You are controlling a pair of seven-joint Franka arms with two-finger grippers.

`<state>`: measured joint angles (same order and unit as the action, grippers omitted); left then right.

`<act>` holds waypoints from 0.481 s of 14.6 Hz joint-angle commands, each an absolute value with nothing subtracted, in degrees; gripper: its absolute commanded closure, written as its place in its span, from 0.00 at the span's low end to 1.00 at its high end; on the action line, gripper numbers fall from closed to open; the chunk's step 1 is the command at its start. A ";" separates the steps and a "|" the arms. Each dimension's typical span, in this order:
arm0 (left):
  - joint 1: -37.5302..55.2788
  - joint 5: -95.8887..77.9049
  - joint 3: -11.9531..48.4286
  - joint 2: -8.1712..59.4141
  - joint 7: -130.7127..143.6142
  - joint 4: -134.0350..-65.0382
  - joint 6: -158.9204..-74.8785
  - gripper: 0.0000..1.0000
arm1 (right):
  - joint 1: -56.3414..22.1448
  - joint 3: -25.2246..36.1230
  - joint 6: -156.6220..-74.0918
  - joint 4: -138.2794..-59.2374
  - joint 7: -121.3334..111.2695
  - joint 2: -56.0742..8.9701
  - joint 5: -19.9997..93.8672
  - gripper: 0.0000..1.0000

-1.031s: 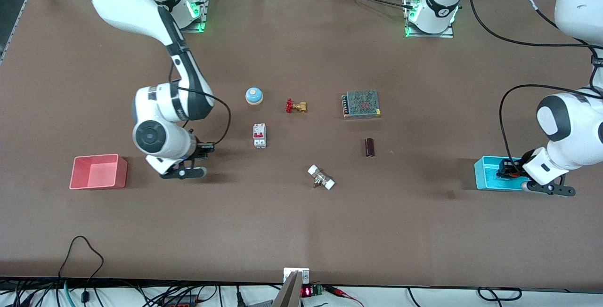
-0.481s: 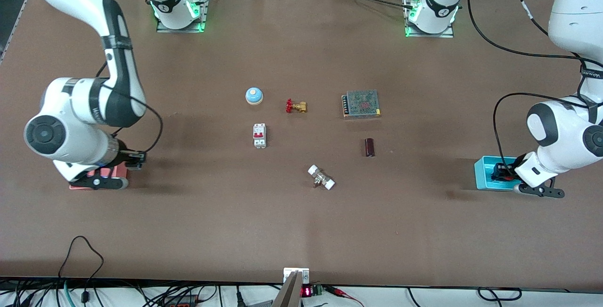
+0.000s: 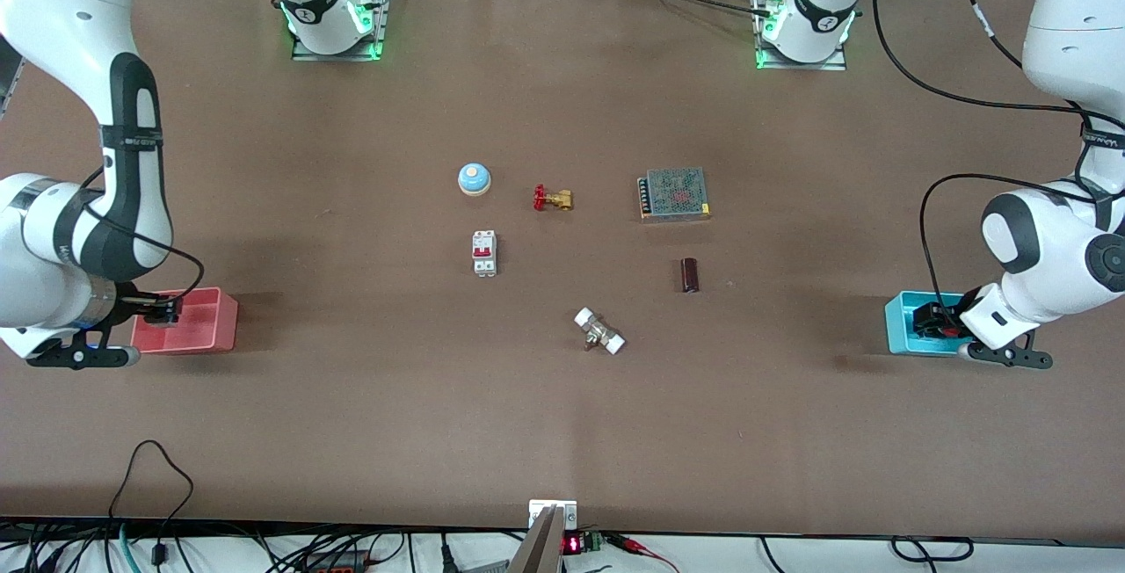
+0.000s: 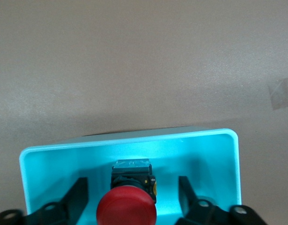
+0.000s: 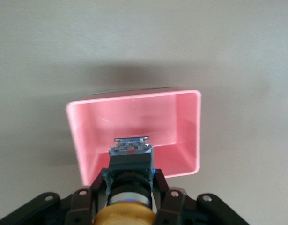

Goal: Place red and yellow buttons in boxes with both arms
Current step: 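Lower the yellow button into the pink box with the right gripper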

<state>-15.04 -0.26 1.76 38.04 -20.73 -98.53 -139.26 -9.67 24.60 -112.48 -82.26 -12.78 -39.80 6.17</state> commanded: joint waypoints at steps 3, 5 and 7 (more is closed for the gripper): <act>-15.91 -0.44 2.90 35.87 -20.92 -97.74 -137.12 0.11 | -7.65 23.38 -112.67 -78.76 -15.73 -43.76 8.51 0.67; -15.91 -0.44 2.90 34.90 -20.92 -93.80 -130.21 0.06 | -7.56 23.38 -113.29 -77.35 -15.82 -45.87 9.84 0.67; -15.91 -0.44 2.90 34.72 -20.92 -88.44 -122.47 0.00 | -7.30 23.38 -113.73 -76.73 -15.73 -47.28 10.98 0.67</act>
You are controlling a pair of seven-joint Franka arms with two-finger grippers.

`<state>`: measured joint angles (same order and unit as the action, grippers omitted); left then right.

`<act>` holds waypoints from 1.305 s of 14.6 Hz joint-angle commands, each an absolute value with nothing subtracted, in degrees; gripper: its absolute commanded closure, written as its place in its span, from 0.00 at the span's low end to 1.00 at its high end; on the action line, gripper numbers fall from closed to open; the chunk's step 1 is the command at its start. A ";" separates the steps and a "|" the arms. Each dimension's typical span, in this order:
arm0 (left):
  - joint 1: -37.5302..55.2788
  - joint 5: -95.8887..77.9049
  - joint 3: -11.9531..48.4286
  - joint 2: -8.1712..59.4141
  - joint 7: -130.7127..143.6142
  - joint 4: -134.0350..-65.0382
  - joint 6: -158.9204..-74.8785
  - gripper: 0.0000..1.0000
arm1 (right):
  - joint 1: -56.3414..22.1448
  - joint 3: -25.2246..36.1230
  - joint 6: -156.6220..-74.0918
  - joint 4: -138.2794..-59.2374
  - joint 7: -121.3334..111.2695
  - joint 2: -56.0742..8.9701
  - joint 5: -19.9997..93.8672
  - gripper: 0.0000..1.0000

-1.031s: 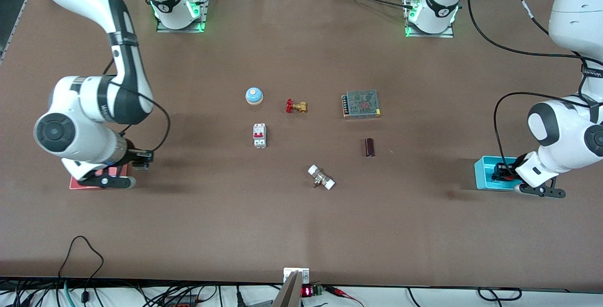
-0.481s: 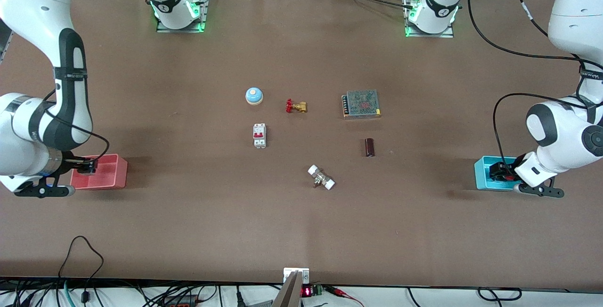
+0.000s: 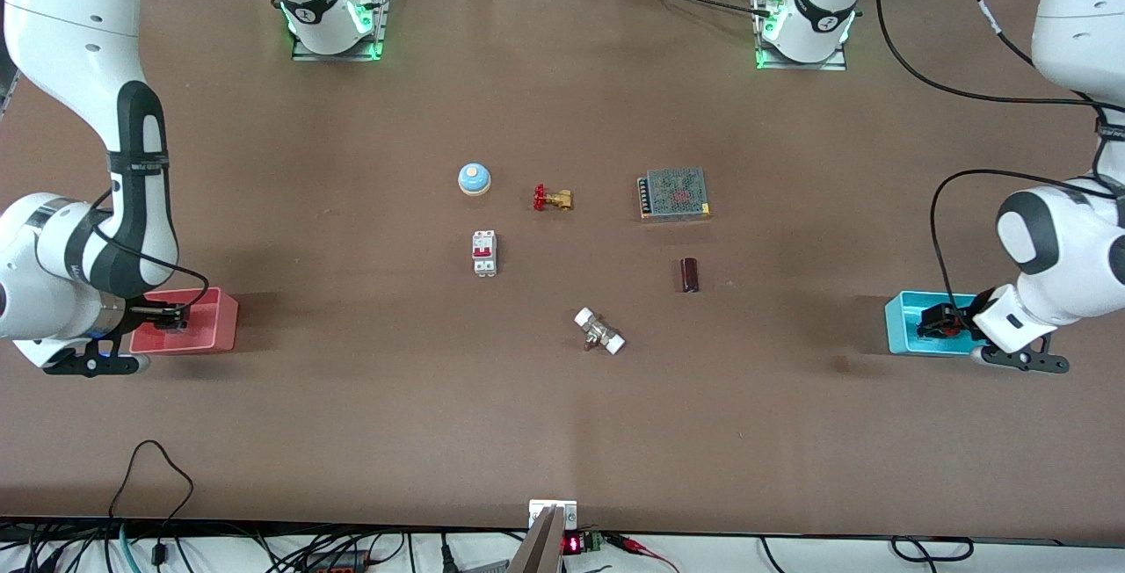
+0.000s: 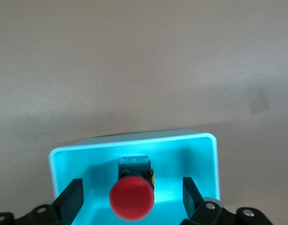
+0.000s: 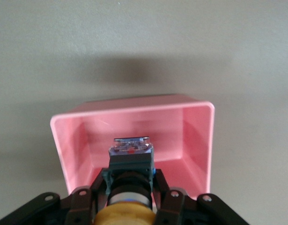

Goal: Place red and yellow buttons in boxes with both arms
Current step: 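Lower the yellow button into the pink box with the right gripper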

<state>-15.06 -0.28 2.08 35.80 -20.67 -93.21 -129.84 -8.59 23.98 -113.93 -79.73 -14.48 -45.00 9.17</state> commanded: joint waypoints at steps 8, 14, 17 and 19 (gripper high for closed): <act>-15.21 -0.35 3.25 30.68 -16.27 -79.72 -105.92 0.00 | -6.68 23.38 -115.49 -76.46 -16.61 -50.45 13.36 0.66; -15.12 -0.09 10.98 23.04 -5.55 -79.80 -94.58 0.00 | -6.15 23.38 -115.84 -76.55 -17.40 -51.15 16.00 0.11; -15.12 -0.09 12.92 19.00 -3.78 -80.59 -91.33 0.00 | -6.50 23.47 -114.96 -76.46 -17.40 -49.05 16.00 0.00; -13.46 -0.17 12.23 16.54 -3.87 -80.77 -88.87 0.00 | -6.68 23.55 -113.74 -76.46 -17.40 -47.21 16.08 0.00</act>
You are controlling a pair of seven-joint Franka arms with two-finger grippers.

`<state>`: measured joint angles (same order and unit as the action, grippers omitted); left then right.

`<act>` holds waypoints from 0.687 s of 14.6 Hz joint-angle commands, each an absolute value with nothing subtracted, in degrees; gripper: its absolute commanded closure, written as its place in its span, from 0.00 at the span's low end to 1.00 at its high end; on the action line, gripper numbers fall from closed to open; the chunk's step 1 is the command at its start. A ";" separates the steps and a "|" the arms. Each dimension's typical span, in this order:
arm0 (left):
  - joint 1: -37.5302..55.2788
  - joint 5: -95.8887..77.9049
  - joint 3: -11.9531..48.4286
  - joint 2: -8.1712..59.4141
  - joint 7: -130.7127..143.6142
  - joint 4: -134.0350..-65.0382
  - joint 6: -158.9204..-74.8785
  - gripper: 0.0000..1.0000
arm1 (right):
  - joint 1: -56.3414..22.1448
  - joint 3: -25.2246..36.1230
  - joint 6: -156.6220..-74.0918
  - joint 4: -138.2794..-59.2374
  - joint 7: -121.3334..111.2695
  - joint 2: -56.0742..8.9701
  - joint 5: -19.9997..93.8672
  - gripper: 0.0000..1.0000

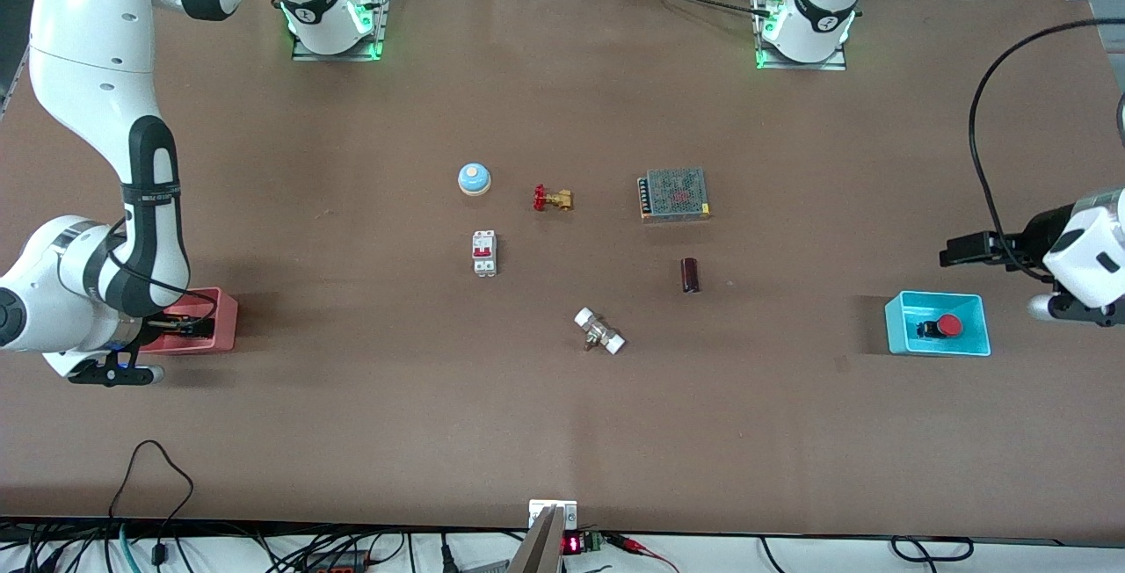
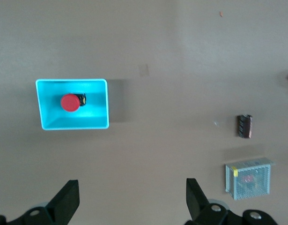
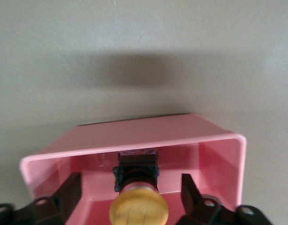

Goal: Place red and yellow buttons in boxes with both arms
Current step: 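Open the right gripper while the left gripper lifts away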

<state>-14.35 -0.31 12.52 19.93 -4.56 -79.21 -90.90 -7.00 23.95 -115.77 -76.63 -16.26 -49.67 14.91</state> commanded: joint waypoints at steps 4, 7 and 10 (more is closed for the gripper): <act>-9.68 -0.09 7.48 10.91 -3.95 -80.86 -84.83 0.00 | -6.77 23.47 -107.68 -76.29 -17.40 -41.68 15.91 0.00; -9.23 -0.09 5.81 7.13 -3.96 -81.82 -82.88 0.00 | -6.94 23.38 -103.37 -76.29 -17.40 -35.97 16.08 0.00; -7.56 -0.09 3.61 4.75 -4.48 -82.44 -81.22 0.00 | -9.13 23.29 -102.13 -76.29 -17.23 -31.13 16.17 0.00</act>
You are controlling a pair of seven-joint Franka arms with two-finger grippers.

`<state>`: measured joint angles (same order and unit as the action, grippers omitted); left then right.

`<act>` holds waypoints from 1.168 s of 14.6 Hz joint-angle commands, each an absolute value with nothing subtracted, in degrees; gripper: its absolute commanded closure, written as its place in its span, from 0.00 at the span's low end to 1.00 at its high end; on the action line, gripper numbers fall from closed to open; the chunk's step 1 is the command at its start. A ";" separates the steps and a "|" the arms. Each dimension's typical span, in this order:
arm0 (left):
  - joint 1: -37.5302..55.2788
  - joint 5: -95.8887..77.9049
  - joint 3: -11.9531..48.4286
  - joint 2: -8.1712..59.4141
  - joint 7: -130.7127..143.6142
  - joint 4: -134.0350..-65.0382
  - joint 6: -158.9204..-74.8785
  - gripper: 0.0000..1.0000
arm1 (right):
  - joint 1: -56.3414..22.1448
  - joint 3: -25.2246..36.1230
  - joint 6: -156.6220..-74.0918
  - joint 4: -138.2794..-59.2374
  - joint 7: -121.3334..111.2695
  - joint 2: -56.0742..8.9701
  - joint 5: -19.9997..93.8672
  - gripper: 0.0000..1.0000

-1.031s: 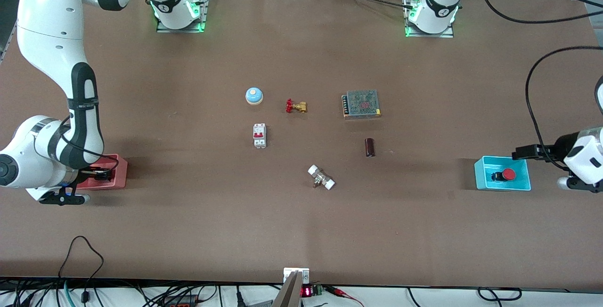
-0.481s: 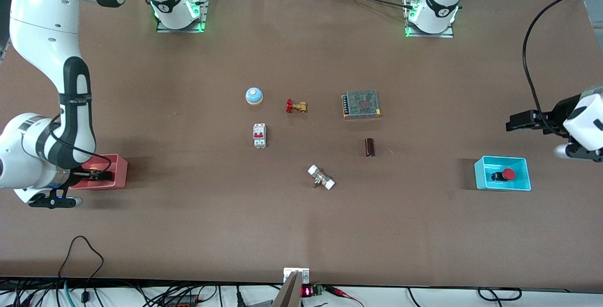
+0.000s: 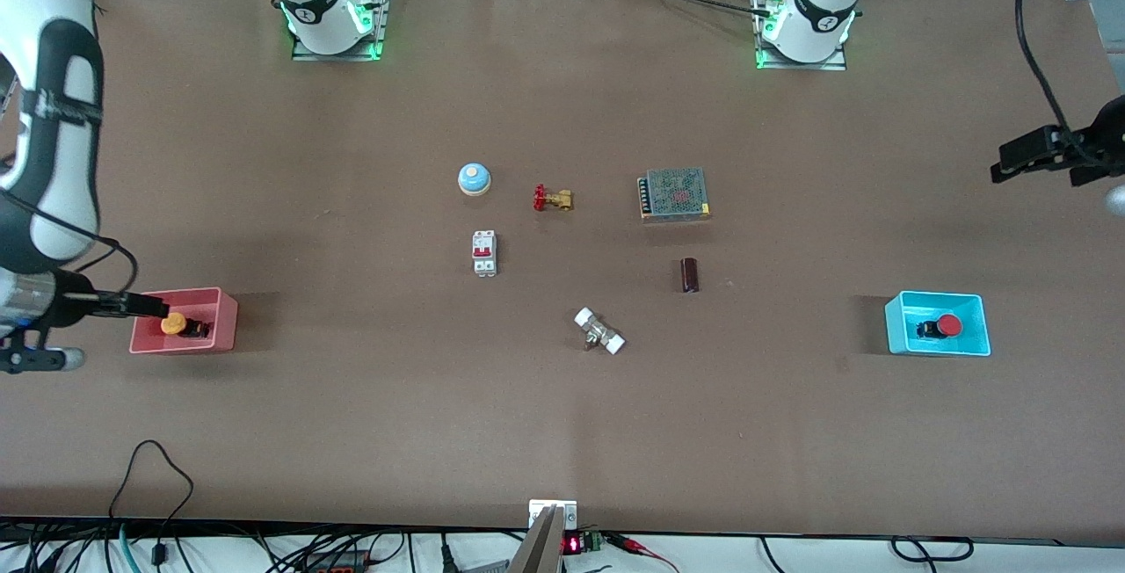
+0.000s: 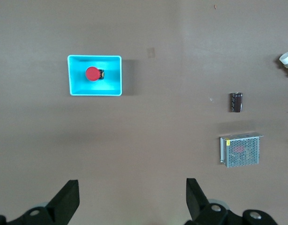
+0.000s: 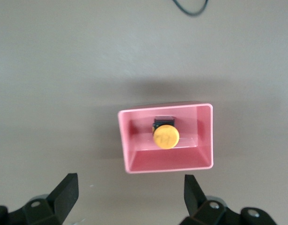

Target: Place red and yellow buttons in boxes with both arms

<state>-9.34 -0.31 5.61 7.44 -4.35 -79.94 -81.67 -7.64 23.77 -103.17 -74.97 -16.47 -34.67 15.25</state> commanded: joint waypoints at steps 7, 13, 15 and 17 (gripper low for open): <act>-3.09 0.09 -1.22 3.34 -4.57 -82.44 -80.42 0.00 | -12.48 23.38 -95.90 -76.38 -16.79 -24.45 15.30 0.00; 0.17 0.35 -4.48 1.06 -4.48 -83.67 -79.80 0.00 | -0.83 5.32 -92.02 -77.86 -6.33 -16.27 1.25 0.00; 0.26 0.53 -4.48 -0.08 -4.48 -84.46 -79.80 0.00 | 0.53 3.78 -90.71 -79.89 -6.15 -13.81 -0.44 0.00; 0.35 0.62 -4.74 -2.10 -4.48 -86.04 -80.07 0.00 | 0.70 3.87 -86.76 -79.80 -4.58 -12.58 -0.88 0.00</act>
